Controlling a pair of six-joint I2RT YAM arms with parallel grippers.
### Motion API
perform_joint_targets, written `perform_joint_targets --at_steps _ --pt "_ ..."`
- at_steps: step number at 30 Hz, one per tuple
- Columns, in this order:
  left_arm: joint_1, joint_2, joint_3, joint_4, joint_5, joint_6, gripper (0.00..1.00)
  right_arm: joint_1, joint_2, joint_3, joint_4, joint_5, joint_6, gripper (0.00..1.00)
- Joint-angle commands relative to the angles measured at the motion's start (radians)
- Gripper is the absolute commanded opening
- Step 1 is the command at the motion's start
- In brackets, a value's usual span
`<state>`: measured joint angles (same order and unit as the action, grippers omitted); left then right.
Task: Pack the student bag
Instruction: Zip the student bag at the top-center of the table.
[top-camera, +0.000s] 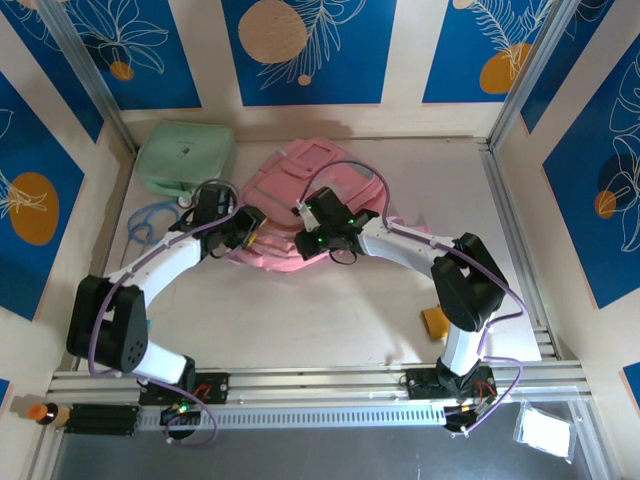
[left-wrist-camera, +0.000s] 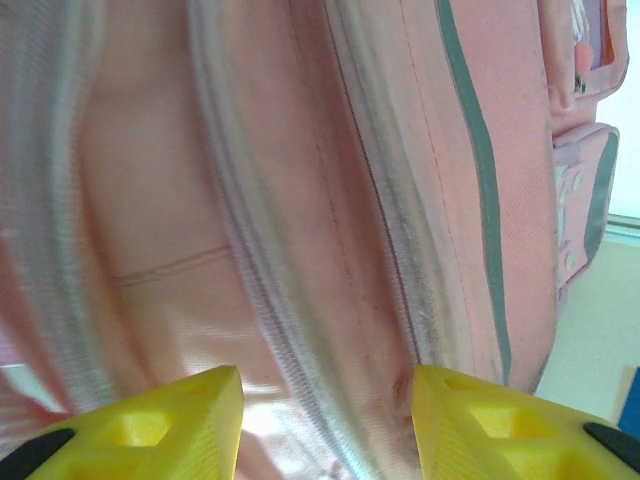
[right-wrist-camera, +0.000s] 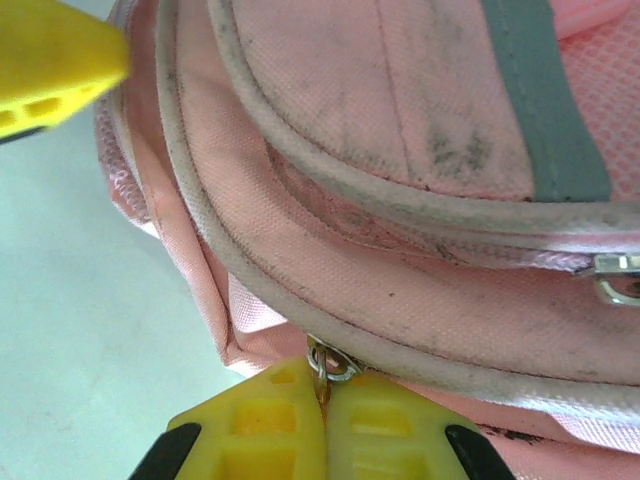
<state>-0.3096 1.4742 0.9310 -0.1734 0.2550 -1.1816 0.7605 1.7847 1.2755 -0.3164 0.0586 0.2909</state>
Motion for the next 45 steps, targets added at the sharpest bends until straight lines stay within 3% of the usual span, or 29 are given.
perform_joint_targets --at_steps 1,14,19,30,37,42,45 --pt "-0.019 0.046 0.005 0.065 0.071 -0.038 0.46 0.02 -0.005 0.031 0.017 -0.092 -0.015 0.0" --pt "-0.028 0.061 -0.054 0.12 -0.002 -0.078 0.2 0.015 -0.02 0.008 0.025 -0.073 -0.001 0.0" --pt "-0.029 0.068 -0.023 0.055 -0.035 -0.05 0.01 0.001 -0.03 -0.01 0.011 -0.058 -0.016 0.0" --pt "-0.024 0.051 0.028 -0.039 -0.071 0.051 0.0 -0.148 -0.09 -0.128 -0.101 0.109 -0.039 0.0" --pt "-0.025 0.051 0.043 -0.091 -0.07 0.115 0.0 -0.261 -0.069 -0.064 -0.168 0.168 0.119 0.08" --pt "-0.028 0.051 0.046 -0.118 -0.055 0.152 0.0 -0.317 -0.023 0.029 -0.241 0.199 0.14 0.1" --pt "-0.034 0.055 0.046 -0.125 -0.042 0.163 0.0 -0.346 0.012 0.086 -0.296 0.224 0.159 0.2"
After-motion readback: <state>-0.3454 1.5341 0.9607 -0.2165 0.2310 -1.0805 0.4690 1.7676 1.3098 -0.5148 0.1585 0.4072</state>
